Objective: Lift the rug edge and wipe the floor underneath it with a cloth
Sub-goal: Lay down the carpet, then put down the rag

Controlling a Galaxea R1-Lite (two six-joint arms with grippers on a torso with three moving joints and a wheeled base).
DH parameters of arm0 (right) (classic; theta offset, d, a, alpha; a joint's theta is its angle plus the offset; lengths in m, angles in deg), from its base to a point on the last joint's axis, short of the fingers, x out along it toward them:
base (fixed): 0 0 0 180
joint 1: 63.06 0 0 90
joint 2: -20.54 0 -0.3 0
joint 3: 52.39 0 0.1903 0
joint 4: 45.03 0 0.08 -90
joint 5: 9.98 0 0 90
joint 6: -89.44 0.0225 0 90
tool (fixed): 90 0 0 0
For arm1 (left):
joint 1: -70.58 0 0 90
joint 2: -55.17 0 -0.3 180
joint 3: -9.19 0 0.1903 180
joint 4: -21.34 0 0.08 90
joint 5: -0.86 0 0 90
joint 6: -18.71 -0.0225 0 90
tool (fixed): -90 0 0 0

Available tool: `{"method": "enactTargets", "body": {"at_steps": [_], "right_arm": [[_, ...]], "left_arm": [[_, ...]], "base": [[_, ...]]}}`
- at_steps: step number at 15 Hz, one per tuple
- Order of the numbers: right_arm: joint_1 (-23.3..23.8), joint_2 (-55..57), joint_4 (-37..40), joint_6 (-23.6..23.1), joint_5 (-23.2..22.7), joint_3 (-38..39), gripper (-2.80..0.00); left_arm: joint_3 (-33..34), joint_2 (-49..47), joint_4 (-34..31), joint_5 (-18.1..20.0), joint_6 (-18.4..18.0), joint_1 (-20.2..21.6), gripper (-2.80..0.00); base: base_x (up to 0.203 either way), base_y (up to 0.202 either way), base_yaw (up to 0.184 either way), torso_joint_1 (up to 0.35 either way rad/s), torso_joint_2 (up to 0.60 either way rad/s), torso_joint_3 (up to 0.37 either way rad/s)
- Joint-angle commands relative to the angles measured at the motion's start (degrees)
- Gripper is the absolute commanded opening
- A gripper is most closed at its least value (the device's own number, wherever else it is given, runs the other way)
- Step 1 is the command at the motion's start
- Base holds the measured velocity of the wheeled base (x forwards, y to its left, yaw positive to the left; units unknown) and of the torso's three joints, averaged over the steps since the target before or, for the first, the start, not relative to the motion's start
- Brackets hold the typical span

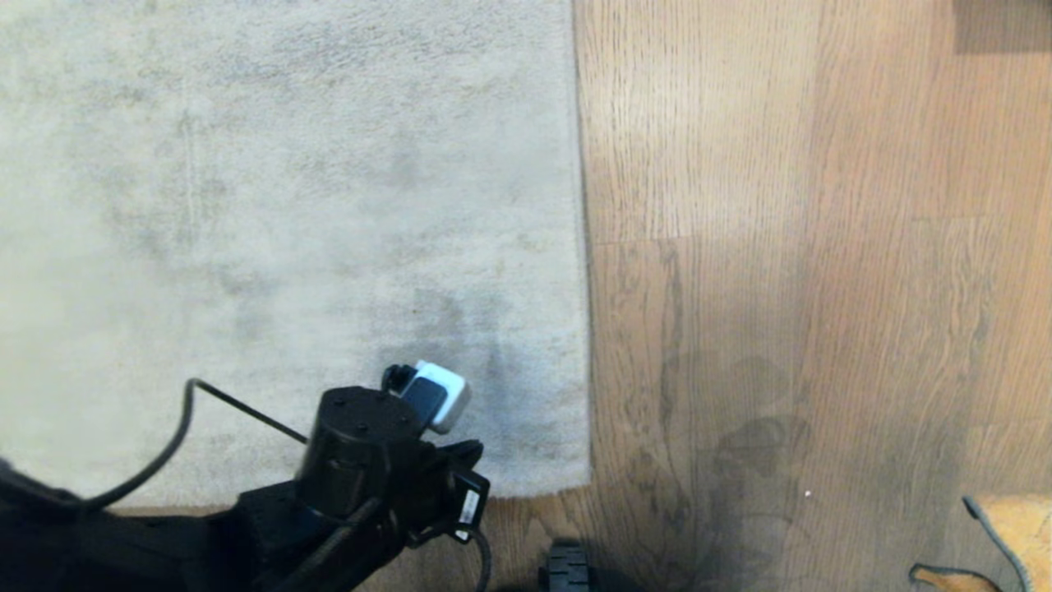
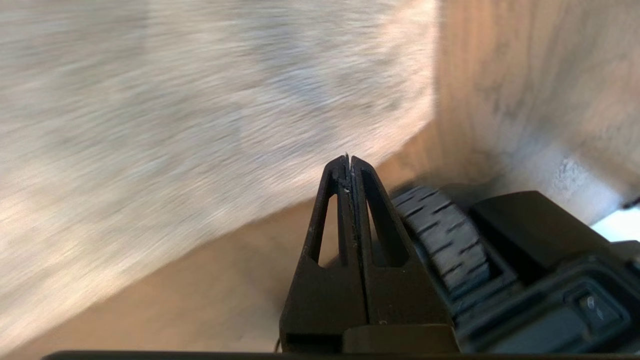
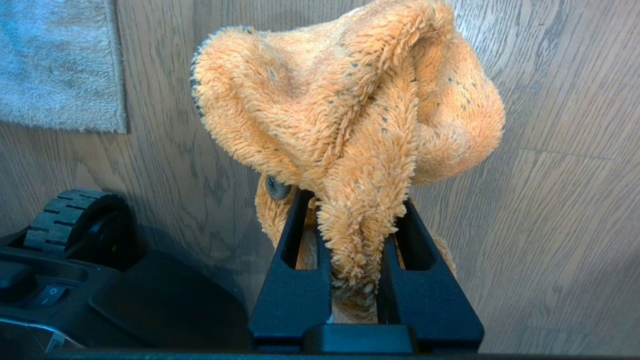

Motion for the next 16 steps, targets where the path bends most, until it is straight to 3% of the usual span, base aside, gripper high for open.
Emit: {"method": "enactTargets", "body": {"at_steps": [1,5,9,16], "right_arm": [[-0.02,0.07,0.00,-0.08,-0.02,0.00,-2.80],[-0.11,0.07,0.00,-0.08,-0.02,0.00,-2.80],[-0.02,0.07,0.00,-0.08,-0.02,0.00,-2.80],[-0.02,0.07,0.00,-0.08,-0.02,0.00,-2.80]], "left_arm": [[3.81,11.31,-0.79,-0.13,-0.30,2.36,-2.80],[13.14,24.95,-1.62,0.30,-2.25,11.10,-2.80],[20.12,38.47,-3.04,0.37,-2.60,15.70,-2.80],[25.28,63.26,-15.91,1.22,-3.96,26.43,-2.80]], "base": [[0.000,0.000,0.000,0.000,0.00,0.000],[0.000,0.000,0.000,0.000,0.00,0.000],[0.000,0.000,0.000,0.000,0.00,0.000],[0.000,0.000,0.000,0.000,0.00,0.000]]}}
